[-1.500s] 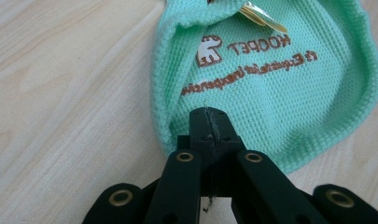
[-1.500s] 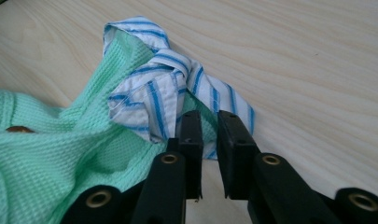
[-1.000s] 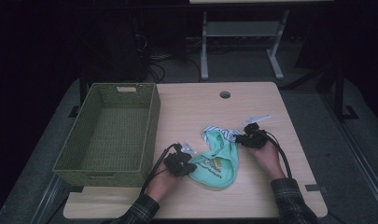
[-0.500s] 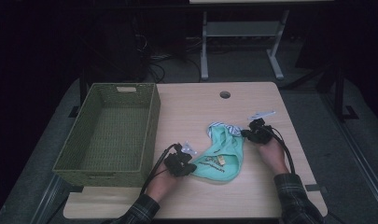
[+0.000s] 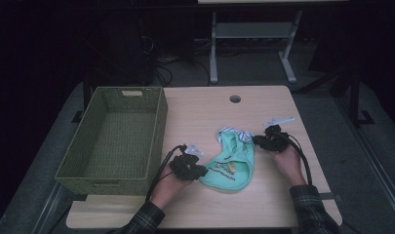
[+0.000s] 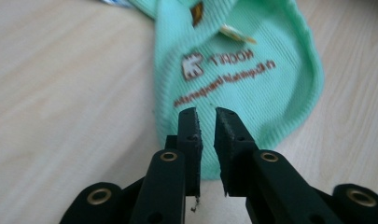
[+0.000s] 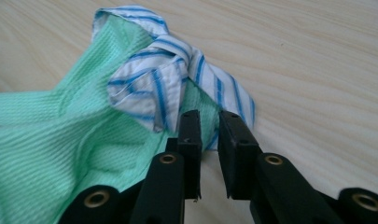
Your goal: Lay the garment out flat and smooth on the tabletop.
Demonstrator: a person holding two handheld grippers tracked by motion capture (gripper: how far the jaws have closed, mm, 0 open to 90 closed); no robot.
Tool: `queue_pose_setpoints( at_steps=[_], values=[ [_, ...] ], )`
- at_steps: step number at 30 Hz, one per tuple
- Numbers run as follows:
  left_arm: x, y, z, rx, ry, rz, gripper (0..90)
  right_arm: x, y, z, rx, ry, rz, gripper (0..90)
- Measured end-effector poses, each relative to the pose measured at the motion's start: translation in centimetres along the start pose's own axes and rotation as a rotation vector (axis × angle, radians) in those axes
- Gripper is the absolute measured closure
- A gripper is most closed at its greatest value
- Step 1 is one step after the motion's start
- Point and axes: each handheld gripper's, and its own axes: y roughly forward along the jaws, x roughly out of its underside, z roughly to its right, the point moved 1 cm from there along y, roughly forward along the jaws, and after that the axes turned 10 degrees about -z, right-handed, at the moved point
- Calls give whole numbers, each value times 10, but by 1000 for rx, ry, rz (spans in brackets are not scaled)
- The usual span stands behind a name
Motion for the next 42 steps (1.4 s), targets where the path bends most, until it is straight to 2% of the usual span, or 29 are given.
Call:
queue_pose_setpoints(
  at_steps=[2, 3, 5, 10, 11, 12, 13, 16, 17, 22, 26, 30, 37, 41, 42],
  values=[
    [-3, -2, -2, -5, -9, 14, 784, 5, -4, -1, -15, 5, 3, 822],
    [-8, -4, -5, -10, -10, 23, 790, 9, -8, -4, -27, -1, 10, 867],
    [-14, -4, -8, -10, -10, 19, 828, 13, -12, -7, -32, -16, 12, 894],
    [-29, -1, -15, -25, -12, 26, 890, 19, -24, -18, -60, -32, 27, 896],
    [-36, 3, -19, -30, -9, 28, 890, 21, -26, -20, -61, -41, 31, 896],
    [-36, 3, -19, -30, -9, 28, 890, 22, -28, -21, -60, -45, 28, 896],
    [-45, 7, -23, -33, -6, 29, 890, 24, -30, -24, -73, -38, 35, 896],
    [-52, 10, -25, -32, -8, 30, 889, 29, -33, -28, -85, -46, 40, 896],
    [-59, 15, -27, -27, -3, 24, 888, 31, -34, -30, -91, -45, 38, 896],
    [-64, 26, -24, -23, 13, 3, 841, 40, -40, -38, -111, -52, 43, 893],
    [-63, 33, -26, -23, 9, -7, 784, 46, -42, -45, -137, -58, 38, 874],
    [-67, 35, -30, -23, 1, 2, 771, 52, -39, -52, -153, -70, 27, 872],
    [-94, 42, -42, -33, 6, 27, 772, 52, -33, -61, -156, -94, -7, 896],
    [-104, 47, -47, -40, 18, 25, 812, 53, -30, -63, -156, -103, -25, 896],
    [-110, 52, -48, -40, 8, 32, 853, 53, -29, -64, -159, -105, -25, 896]
  ],
)
